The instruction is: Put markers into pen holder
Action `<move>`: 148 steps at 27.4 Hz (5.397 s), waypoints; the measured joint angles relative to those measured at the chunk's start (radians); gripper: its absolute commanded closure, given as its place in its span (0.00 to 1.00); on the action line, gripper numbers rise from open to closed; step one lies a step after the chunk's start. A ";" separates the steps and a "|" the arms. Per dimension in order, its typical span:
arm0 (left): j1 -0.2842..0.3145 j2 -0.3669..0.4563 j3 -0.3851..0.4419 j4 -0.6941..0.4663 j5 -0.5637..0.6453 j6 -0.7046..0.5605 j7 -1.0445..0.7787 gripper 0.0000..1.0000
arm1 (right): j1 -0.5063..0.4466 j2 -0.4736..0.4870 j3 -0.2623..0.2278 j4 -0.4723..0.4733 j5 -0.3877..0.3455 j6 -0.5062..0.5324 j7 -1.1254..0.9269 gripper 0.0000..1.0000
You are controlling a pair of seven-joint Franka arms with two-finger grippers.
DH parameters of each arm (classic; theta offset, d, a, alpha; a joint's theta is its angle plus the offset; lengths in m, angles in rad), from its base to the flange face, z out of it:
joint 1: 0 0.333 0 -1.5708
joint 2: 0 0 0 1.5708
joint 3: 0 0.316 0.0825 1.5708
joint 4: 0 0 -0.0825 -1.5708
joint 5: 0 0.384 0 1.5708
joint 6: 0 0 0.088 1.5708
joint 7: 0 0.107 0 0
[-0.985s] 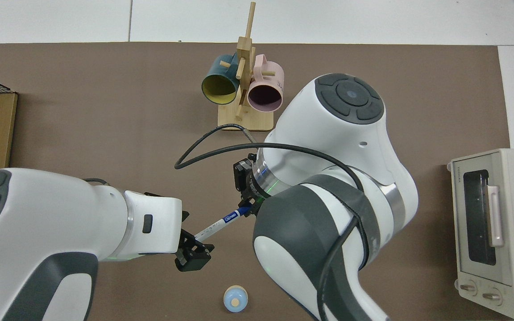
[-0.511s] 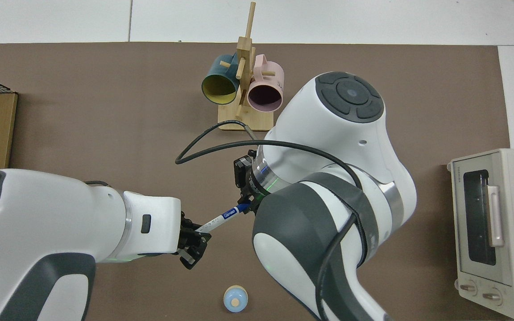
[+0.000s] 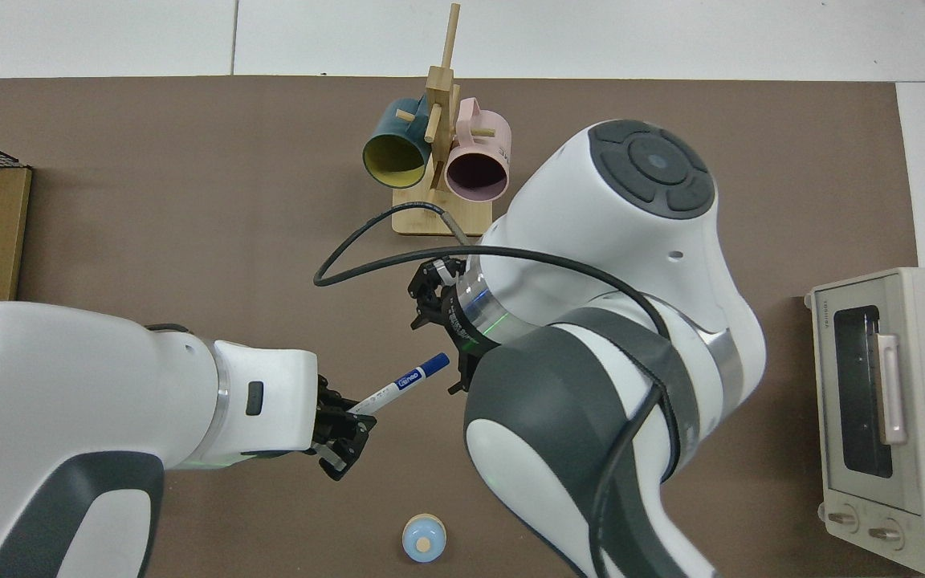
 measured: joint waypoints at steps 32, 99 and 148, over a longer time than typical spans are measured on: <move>0.060 0.014 0.017 0.005 0.537 -0.020 -0.106 1.00 | -0.124 -0.070 -0.023 -0.128 -0.247 0.012 -0.575 0.00; 0.433 0.295 0.038 0.412 1.549 0.066 0.930 1.00 | -0.399 -0.186 -0.011 -0.073 -0.448 -0.102 -1.422 0.00; 0.516 0.435 0.127 0.411 1.721 0.310 1.084 1.00 | -0.399 -0.186 -0.011 -0.073 -0.448 -0.102 -1.422 0.00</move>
